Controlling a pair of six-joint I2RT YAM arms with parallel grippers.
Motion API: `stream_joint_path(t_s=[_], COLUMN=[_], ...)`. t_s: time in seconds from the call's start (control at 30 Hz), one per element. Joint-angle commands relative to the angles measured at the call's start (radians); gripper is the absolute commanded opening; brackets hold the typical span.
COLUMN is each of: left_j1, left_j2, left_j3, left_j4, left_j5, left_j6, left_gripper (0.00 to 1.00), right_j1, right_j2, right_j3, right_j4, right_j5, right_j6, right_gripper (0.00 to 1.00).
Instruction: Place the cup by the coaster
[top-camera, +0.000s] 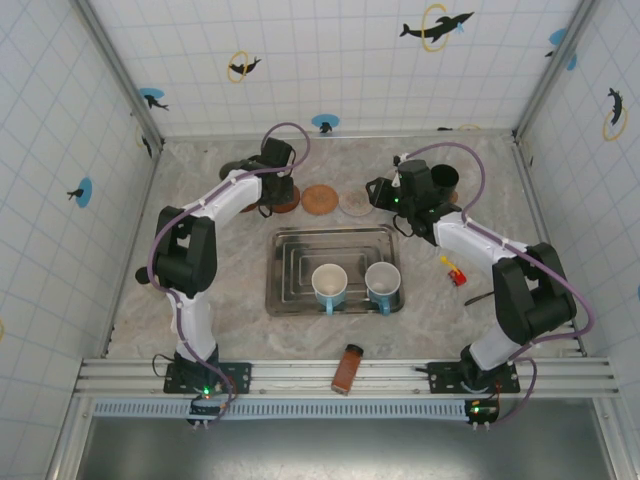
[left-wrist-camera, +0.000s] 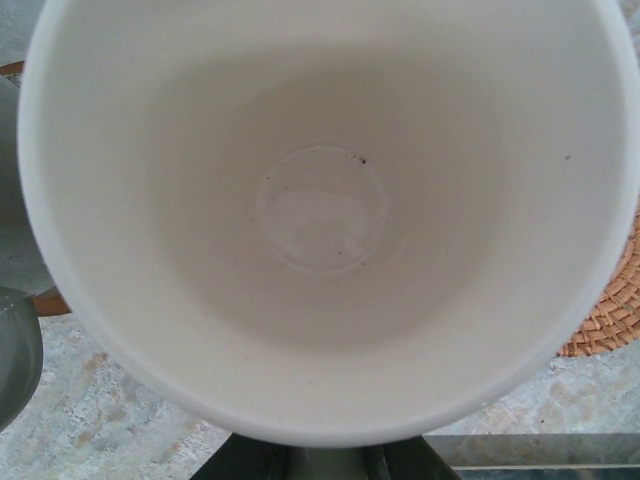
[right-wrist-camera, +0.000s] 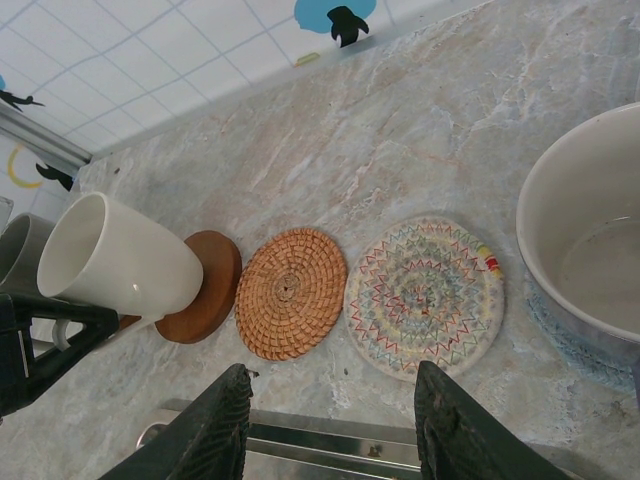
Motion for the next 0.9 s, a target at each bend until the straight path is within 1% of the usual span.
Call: stream_joint_path(t_s=[0.0,0.87], left_j1=[0.008,0.016], left_j2=[0.001,0.002], left_j3=[0.005,-0.022], left_j4=[0.026,0.031], left_j5=[-0.025,-0.021], left_j6=[0.019,0.015], left_gripper=[0.0,0.0], right_j1=[-0.004,-0.004], right_j2=[0.018,0.021], right_j3=[0.058,0.06], right_j4=[0.021,0.02], right_j5=[-0.003,-0.003], right_j6=[-0.001,0.002], right_gripper=[0.46,0.46])
